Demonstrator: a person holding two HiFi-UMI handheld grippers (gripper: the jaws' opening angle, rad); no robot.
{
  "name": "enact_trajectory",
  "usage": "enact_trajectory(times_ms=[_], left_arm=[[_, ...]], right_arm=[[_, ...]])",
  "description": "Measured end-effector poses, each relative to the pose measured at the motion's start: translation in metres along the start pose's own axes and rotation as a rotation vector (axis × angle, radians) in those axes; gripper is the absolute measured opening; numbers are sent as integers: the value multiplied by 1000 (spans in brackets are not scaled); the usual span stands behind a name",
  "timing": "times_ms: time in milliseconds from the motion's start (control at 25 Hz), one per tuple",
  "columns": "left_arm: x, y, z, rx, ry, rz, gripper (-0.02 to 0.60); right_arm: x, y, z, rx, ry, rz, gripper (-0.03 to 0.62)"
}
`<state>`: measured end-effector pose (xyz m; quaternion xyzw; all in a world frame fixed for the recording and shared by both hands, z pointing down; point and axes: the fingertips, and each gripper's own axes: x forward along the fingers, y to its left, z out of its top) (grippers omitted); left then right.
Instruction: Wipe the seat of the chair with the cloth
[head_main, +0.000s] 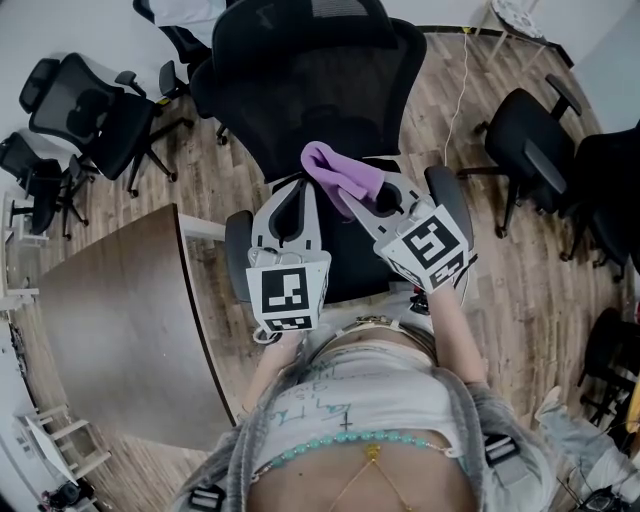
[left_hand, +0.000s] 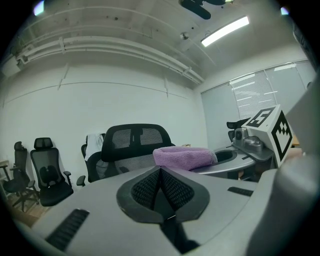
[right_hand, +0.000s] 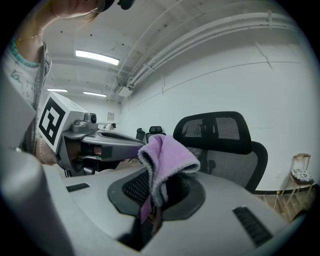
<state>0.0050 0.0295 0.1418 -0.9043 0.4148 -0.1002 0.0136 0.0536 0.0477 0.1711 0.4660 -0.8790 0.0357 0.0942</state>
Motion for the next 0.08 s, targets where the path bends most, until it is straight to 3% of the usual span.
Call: enact_trajectory(times_ms=[80], left_arm=[[0,1,-2,-2,2,4,2]], right_arm=[[1,1,-1,0,2,2,48]])
